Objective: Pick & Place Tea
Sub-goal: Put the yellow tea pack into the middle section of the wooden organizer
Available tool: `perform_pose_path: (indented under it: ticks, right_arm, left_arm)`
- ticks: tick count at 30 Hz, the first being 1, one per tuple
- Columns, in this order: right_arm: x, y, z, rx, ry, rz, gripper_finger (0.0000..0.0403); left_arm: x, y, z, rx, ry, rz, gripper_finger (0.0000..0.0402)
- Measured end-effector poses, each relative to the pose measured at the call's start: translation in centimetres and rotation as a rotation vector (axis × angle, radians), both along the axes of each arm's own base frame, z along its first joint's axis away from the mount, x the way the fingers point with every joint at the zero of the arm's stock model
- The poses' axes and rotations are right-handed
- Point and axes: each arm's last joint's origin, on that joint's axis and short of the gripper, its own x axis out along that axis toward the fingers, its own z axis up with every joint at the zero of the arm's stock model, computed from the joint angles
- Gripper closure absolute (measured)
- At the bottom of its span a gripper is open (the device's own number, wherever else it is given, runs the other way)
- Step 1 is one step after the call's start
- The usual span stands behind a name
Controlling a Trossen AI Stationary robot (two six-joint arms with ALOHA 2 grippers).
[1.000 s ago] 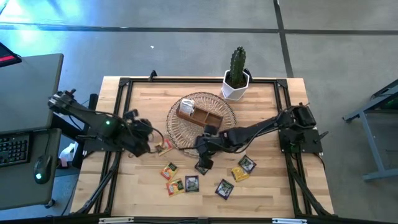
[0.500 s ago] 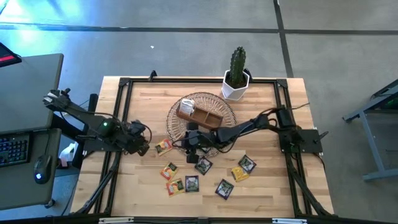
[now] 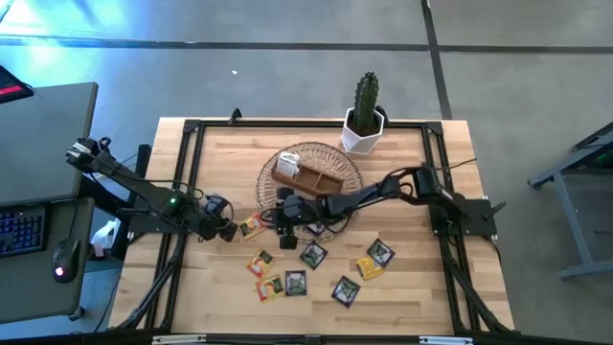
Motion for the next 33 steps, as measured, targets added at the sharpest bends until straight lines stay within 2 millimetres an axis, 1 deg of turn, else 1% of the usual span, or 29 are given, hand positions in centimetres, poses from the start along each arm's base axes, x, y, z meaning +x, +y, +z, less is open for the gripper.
perform_pose_path:
  ticks: [3, 7, 11, 16, 20, 28, 33]
  right_arm:
    - [1.2, -0.5, 0.2, -0.013, 0.021, -0.002, 0.0269]
    - [2.0, -1.0, -1.4, -0.023, 0.092, -0.02, 0.0269]
    - [2.6, -1.2, -2.0, -0.021, 0.087, -0.022, 0.0269]
    - [2.2, -1.2, -3.7, -0.018, 0.148, -0.043, 0.0269]
    - [2.1, -1.2, -3.7, -0.013, 0.144, -0.041, 0.0269]
    - [2.0, -0.8, -3.9, 0.007, 0.152, 0.082, 0.0269]
    - [2.1, -0.6, -3.9, 0.011, 0.142, 0.096, 0.0269]
  left_arm:
    - [-0.1, 0.1, -0.4, -0.012, 0.012, 0.027, 0.028]
    - [-0.2, 0.1, -1.0, -0.036, 0.006, 0.054, 0.028]
    - [-0.1, 0.1, -1.7, -0.059, -0.036, 0.059, 0.028]
    - [-0.2, 0.1, -2.9, -0.082, -0.049, 0.101, 0.028]
    - [-0.1, 0.2, -3.5, -0.067, -0.046, 0.118, 0.028]
    - [0.6, -0.1, -3.9, -0.047, -0.07, 0.124, 0.028]
    - [1.1, -0.4, -4.2, -0.035, -0.084, 0.112, 0.028]
